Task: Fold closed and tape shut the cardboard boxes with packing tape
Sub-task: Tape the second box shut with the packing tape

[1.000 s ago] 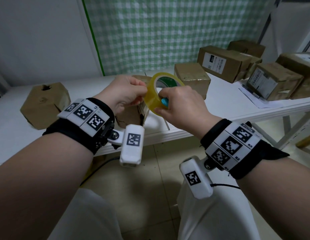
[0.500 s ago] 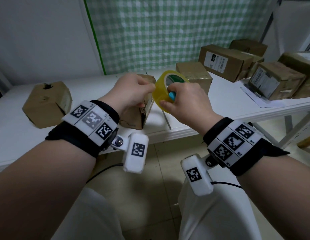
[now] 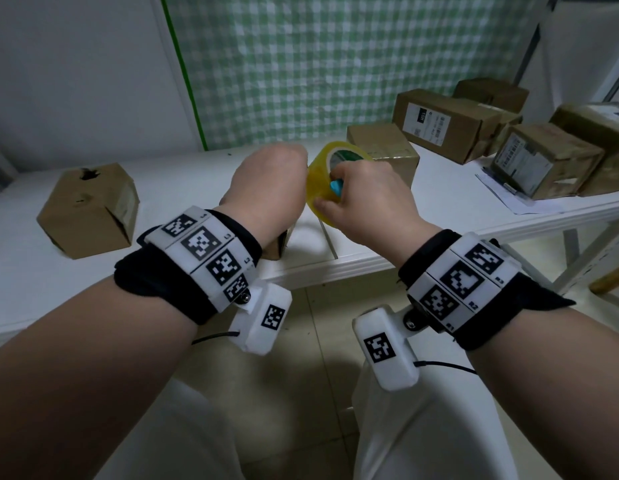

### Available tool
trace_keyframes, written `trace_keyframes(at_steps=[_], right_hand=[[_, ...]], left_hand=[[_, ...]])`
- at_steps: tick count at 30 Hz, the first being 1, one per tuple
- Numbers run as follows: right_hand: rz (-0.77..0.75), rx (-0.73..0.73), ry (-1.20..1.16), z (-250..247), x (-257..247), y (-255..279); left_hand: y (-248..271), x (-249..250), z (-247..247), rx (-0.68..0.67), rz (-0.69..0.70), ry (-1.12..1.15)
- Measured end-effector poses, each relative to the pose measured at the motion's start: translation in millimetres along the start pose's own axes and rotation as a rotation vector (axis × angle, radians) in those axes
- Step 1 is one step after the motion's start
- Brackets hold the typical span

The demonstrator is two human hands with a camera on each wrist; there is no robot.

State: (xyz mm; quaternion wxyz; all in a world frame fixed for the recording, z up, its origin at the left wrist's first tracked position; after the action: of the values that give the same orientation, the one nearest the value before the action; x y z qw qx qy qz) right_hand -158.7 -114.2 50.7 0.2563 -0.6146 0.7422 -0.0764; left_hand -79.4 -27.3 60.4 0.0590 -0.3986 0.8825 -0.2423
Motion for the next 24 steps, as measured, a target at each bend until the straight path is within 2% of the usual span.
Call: trace_keyframes(at_steps=[5,8,9,13,15,19,22,24], right_hand=[[0.032,-0.048,-0.014,-3.3,4.5,-7.7],[0.052,-0.106,-0.037,-0.3,9.4,-8.6],[0.057,-0.121,-0.059,1.2,11.7,-8.3],[0.132,-0.11,-0.371,2.7,24.4,-5.9],[0.162,-0.108,-0.578,5.1,28.2,-3.0],[0.183,-0.21,-0.85,8.9,32.8,3.7],[0.153,-0.307,-0.912,11.5,36.5,9.4],[0.13,-0.321,-0.931,14.1,35.8,12.2]], left_hand=[[-5.2,6.1,-8.5,-0.011,0.041,0.128],[-3.2,12.2,-4.4,-0.094,0.102,0.185],[-3.7,9.0,-1.4,-0.128,0.075,0.245],[-6.3,-11.6,5.7,-0.289,-0.303,0.882],[-2.7,-13.7,8.9,-0.364,-0.447,1.045],[3.4,-20.5,14.6,-0.404,-0.617,1.191],[3.0,-36.4,19.6,-0.38,-0.757,1.263],[3.2,-43.1,23.5,-0.418,-0.791,1.272]])
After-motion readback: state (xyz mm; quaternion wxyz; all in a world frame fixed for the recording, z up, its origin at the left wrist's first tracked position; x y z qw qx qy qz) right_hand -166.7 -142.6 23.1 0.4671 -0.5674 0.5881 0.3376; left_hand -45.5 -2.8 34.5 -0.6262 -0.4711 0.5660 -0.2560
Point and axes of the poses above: each hand's wrist, its own y-axis away from the middle knuckle, its own z-axis out of the palm, x = y × z, the point moved 5 cm from there along -y, towards the middle knuckle, and after that the axes turned 6 degrees about -z, right-handed, at the moved point
